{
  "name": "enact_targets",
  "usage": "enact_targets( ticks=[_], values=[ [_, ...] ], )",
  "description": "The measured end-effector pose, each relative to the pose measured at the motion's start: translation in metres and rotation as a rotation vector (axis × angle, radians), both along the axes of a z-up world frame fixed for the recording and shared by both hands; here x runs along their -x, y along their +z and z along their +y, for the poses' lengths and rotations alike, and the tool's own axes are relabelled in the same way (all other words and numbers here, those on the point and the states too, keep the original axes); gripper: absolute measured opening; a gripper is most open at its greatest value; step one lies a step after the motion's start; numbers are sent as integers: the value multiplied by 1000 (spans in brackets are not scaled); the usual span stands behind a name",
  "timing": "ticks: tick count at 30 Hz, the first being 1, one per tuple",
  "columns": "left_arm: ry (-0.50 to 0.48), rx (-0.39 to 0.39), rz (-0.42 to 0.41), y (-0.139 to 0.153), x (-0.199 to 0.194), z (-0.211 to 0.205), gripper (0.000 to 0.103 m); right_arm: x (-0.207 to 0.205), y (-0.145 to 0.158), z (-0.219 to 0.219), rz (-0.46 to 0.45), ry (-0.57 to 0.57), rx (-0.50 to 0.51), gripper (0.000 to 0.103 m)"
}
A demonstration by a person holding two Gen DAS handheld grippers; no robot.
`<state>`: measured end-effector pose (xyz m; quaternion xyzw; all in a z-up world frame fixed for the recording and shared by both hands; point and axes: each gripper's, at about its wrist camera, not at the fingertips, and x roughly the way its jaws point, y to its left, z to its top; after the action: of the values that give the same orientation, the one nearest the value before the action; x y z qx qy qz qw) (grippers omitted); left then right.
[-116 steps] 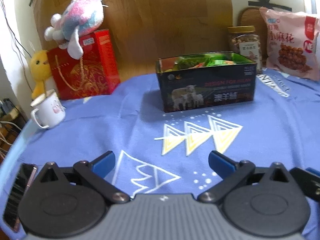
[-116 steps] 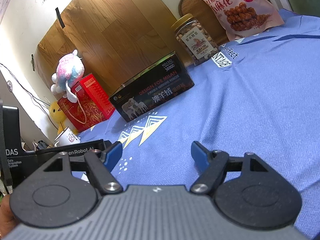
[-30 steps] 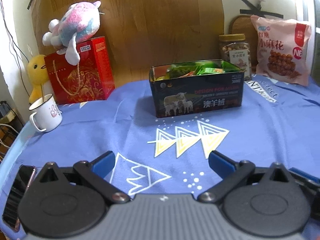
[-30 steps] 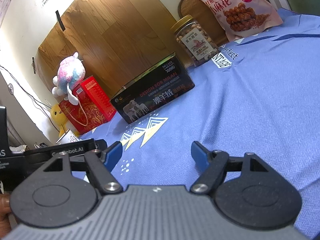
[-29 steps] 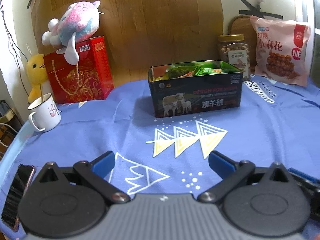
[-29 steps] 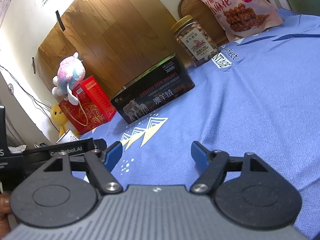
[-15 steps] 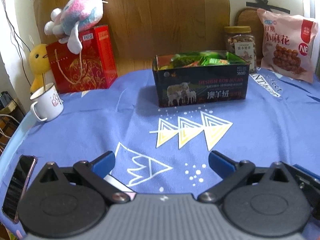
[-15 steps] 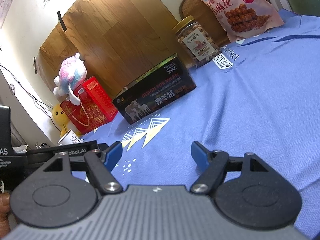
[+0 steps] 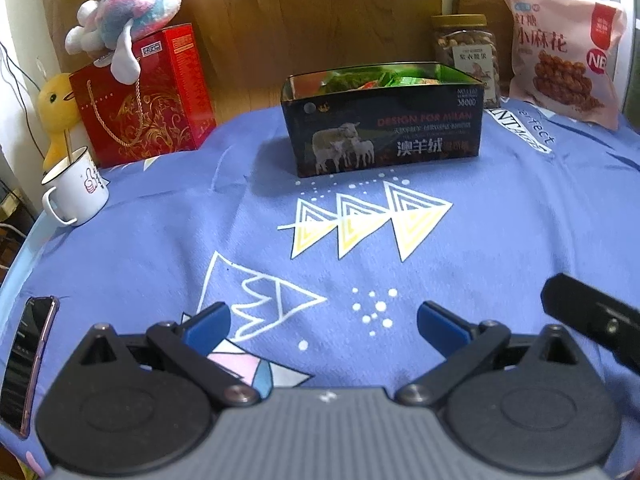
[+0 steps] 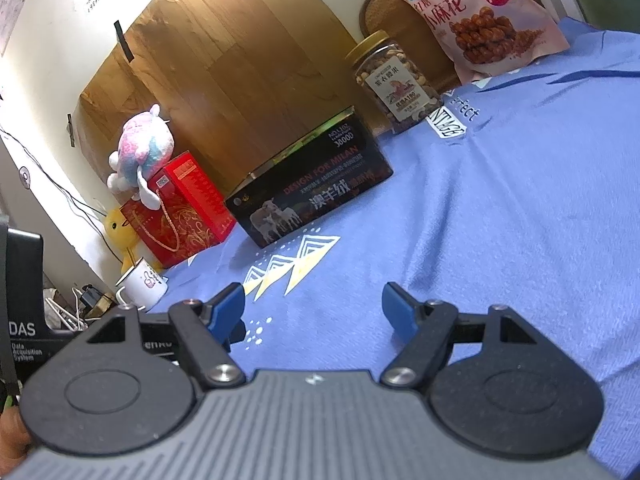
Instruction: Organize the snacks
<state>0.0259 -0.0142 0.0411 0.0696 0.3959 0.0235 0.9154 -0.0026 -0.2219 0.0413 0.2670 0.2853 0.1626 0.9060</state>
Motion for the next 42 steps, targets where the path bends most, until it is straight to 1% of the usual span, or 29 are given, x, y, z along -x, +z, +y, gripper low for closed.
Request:
enact_targets(
  ticks=[15,22,35,42],
  values=[
    [-28,-17,37,-8,0,-4,103,1,-1,0,4,1,-5,78],
    [-31,-27,34,-9,1,-5,103,1,-2,-1,7,1,-7,78],
    [-29,-15,41,-10,0,-3,103,1,-3,-1,8,1,-7,78],
    [-29,-29,31,-10,1,-4,103,1,-2,-1,9,1,-8,78]
  ],
)
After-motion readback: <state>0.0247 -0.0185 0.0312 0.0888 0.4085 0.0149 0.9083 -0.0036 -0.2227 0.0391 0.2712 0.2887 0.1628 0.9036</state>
